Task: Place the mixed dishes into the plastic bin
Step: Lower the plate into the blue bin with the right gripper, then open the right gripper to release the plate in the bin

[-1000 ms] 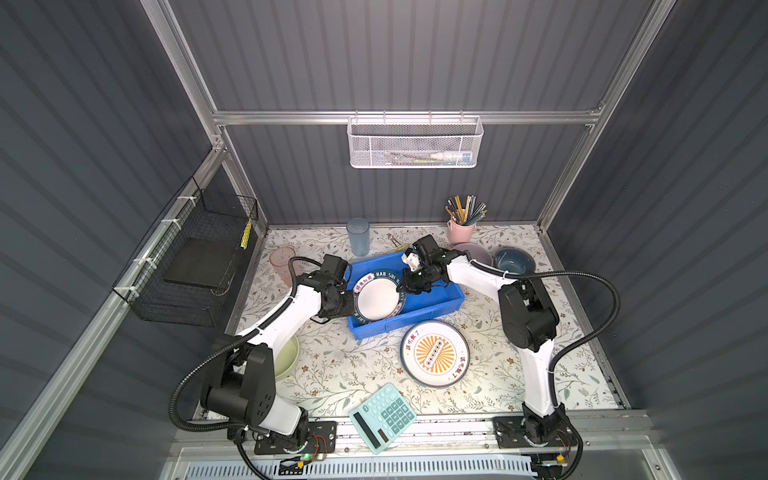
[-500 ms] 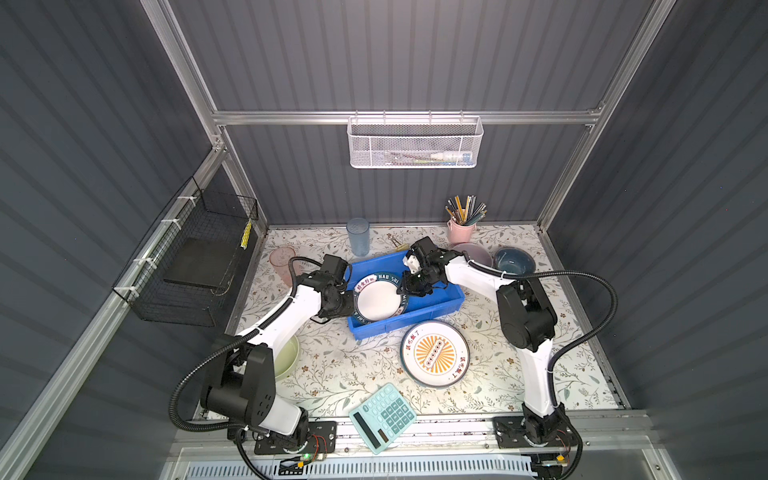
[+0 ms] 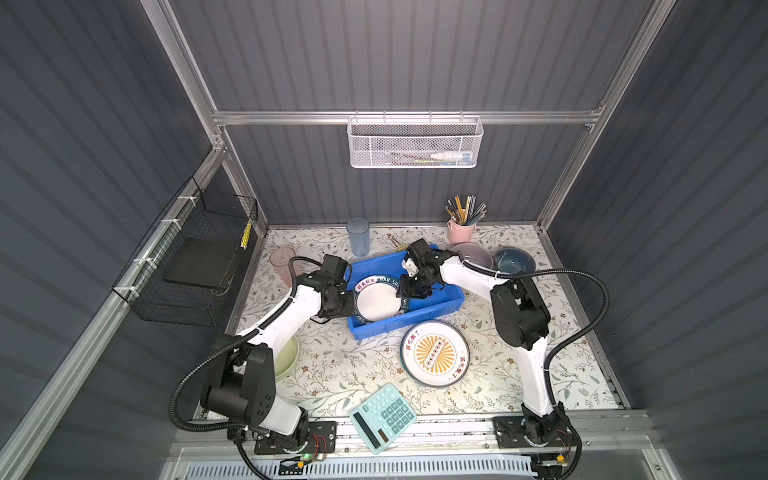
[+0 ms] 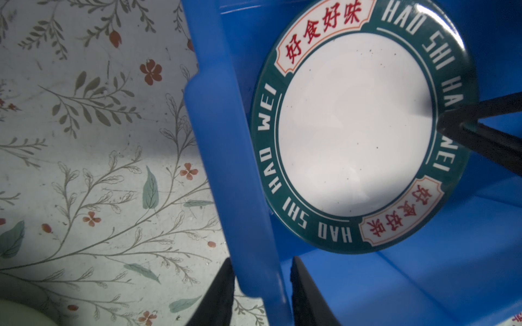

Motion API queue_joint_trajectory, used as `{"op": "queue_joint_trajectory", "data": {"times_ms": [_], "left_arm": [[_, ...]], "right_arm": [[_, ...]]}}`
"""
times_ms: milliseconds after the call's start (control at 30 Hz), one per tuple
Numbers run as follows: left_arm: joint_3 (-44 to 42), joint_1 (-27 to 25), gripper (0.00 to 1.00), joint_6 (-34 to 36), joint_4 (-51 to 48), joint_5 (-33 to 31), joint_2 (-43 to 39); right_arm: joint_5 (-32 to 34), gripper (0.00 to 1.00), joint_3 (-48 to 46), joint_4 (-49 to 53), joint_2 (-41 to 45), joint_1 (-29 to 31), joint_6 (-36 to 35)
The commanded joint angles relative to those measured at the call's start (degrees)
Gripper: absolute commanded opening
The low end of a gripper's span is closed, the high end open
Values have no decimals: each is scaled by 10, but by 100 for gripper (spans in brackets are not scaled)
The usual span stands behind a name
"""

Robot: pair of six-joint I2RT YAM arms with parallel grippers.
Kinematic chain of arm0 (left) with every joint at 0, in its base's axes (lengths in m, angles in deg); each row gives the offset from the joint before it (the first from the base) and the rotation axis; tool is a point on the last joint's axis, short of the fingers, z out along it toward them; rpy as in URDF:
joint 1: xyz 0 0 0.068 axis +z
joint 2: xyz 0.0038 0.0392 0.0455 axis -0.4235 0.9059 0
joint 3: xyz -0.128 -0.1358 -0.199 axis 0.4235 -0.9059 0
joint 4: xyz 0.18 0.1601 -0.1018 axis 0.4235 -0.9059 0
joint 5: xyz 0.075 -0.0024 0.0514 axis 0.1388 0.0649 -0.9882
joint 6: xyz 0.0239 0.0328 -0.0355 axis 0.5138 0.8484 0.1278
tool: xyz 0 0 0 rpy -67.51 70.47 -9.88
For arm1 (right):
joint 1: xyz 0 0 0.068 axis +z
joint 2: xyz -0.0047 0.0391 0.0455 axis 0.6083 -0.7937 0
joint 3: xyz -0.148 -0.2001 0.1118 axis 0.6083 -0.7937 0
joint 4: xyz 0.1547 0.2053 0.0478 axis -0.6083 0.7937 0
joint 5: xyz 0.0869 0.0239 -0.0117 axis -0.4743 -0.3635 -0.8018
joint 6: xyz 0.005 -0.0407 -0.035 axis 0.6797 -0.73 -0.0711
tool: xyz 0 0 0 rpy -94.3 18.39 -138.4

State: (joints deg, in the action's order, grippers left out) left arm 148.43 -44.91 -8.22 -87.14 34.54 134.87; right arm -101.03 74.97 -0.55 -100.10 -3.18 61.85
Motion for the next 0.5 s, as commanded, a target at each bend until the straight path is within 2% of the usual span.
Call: {"op": "queue_joint_trajectory", "data": {"times_ms": [0,167,300,467], "left_arm": [[11,4,40,11,-18,2,-18],[21,4,47,19,-35,-12,-25],[39,4,49,24,-55,-20,-32],[65,4,50,54,-73,22,-39]], "right_arm": [[14,46,23,30,1,5,-21],[51,54,38,60,15,4,-44],[73,57,56,92,25,4,-62],[79,59,49,94,69,3,-75]]}}
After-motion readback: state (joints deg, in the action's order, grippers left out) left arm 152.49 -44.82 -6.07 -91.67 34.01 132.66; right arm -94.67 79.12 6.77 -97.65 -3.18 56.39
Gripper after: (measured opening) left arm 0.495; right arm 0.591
